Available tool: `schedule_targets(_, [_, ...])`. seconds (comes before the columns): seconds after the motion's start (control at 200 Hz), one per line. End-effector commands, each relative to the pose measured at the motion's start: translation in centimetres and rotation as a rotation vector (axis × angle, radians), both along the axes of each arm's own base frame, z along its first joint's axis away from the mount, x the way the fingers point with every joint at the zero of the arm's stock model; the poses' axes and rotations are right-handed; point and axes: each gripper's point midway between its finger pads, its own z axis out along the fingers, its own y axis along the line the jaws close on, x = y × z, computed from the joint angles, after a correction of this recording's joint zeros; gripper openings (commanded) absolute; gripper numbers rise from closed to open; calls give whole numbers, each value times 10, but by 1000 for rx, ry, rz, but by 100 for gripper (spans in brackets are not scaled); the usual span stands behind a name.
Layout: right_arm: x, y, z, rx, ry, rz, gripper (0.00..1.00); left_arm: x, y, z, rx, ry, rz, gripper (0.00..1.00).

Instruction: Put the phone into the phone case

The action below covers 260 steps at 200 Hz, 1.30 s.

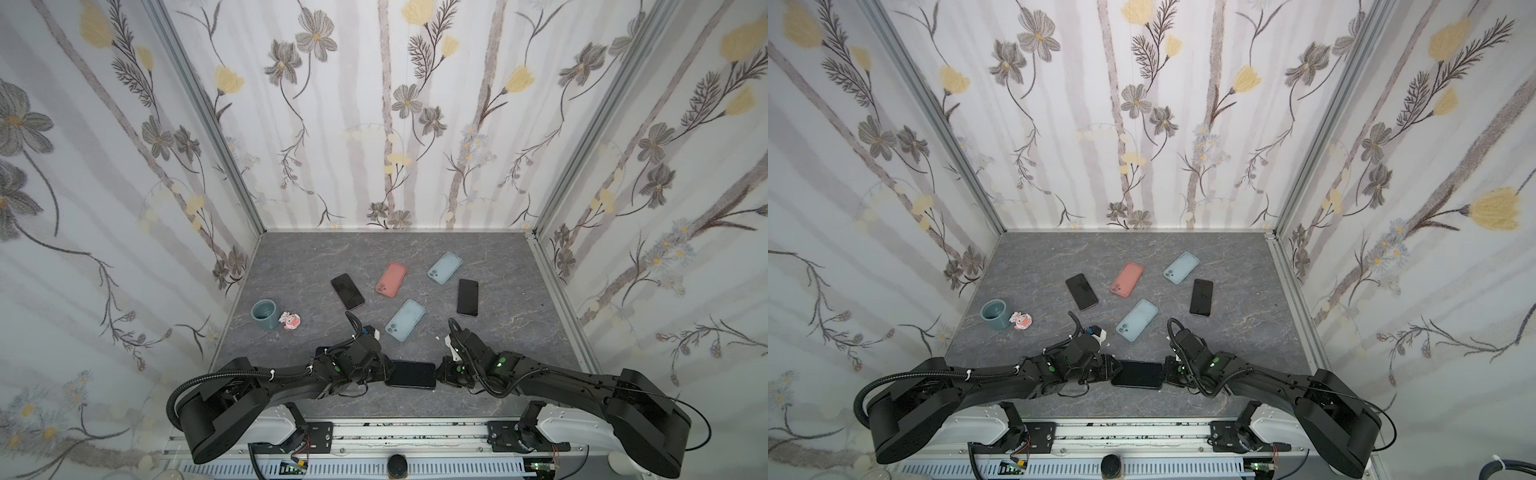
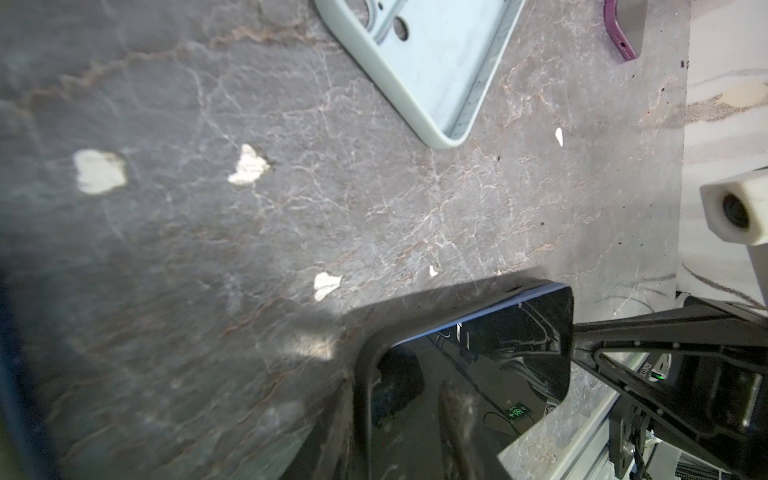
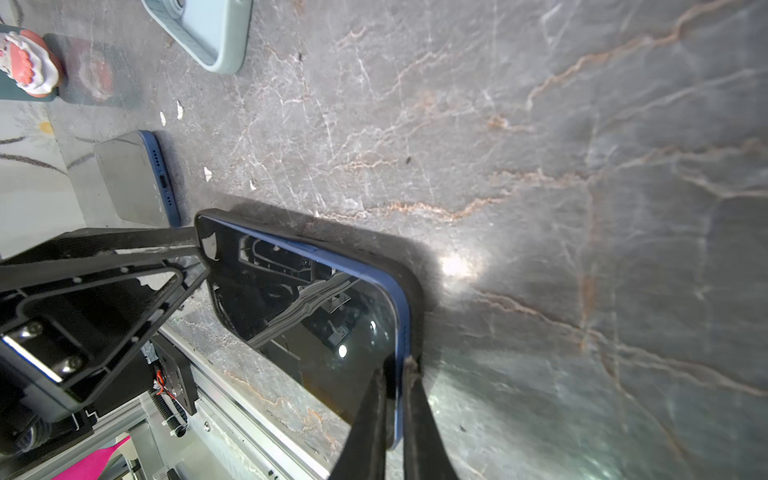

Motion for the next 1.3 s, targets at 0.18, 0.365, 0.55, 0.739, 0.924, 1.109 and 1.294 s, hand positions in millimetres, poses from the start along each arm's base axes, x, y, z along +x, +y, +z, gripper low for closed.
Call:
schedule_targets(0.18, [5, -19, 10, -115, -55, 2, 22, -10, 25, -7, 61, 19, 50, 38])
schedule_targets(0.365, [0, -15, 16, -85, -44, 5, 20, -13, 20, -5, 37, 30, 33, 39])
schedule_targets(0.55, [-6, -4, 20, -49, -36, 33, 14, -14, 13, -2, 21, 44, 7, 37])
schedule_targets(0.739, [-14, -2, 10, -71, -8, 61, 11, -16, 15, -4, 32, 41, -2, 30])
schedule_targets(0.924, [-19, -3, 2, -101, 13, 74, 10, -16, 16, -5, 38, 41, -2, 30])
schedule_targets(1.109, [-21, -4, -4, -127, 28, 87, 9, -16, 16, -4, 35, 35, -6, 29])
schedule_targets(1.294, [-27, -17, -20, -207, 67, 90, 9, -17, 18, -8, 48, 40, -10, 29])
